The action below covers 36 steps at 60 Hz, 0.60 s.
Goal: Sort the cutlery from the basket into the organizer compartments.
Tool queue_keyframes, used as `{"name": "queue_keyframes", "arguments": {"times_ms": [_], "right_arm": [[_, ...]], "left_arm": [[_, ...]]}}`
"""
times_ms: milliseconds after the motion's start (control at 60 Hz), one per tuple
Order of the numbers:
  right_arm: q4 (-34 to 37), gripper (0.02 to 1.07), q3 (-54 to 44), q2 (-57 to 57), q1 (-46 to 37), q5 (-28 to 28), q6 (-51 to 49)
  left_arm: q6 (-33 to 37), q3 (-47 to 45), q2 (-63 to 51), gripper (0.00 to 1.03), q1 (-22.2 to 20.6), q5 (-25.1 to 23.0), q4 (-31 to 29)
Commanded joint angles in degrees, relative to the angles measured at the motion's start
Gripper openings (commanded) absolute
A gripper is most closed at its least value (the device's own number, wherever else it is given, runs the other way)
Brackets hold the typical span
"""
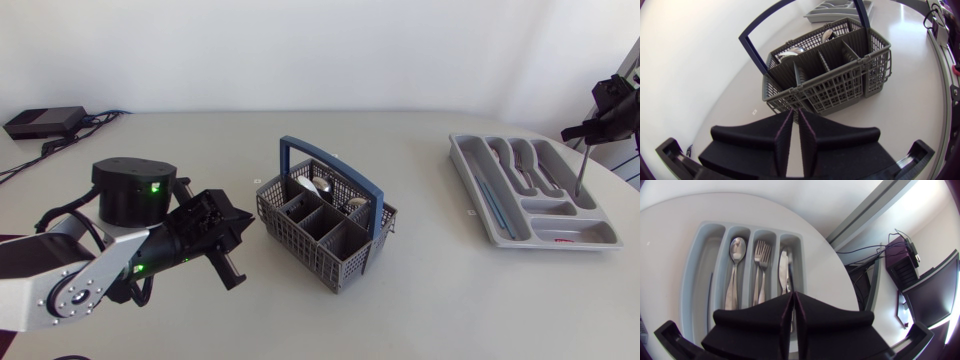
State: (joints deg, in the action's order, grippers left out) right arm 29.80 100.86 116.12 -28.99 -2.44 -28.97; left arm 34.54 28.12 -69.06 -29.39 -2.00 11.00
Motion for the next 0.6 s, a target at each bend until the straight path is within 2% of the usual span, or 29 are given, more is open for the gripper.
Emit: {"name": "queue_keyframes", "arguments": {"times_ms": [0,583], "right_arm": [[0.34,0.08,3.03,2.71,-0.27,-0.73,0.67],[0.08,0.08,13.05,15.81,-0.45,-1.52,6.30]], "left_arm": [[-0.44,0.53,-1.52,0.11,-0.41,0.51,0.33],[-0.53,0.45,-1.78,0.11,-0.85,1.21,-0.11]]}}
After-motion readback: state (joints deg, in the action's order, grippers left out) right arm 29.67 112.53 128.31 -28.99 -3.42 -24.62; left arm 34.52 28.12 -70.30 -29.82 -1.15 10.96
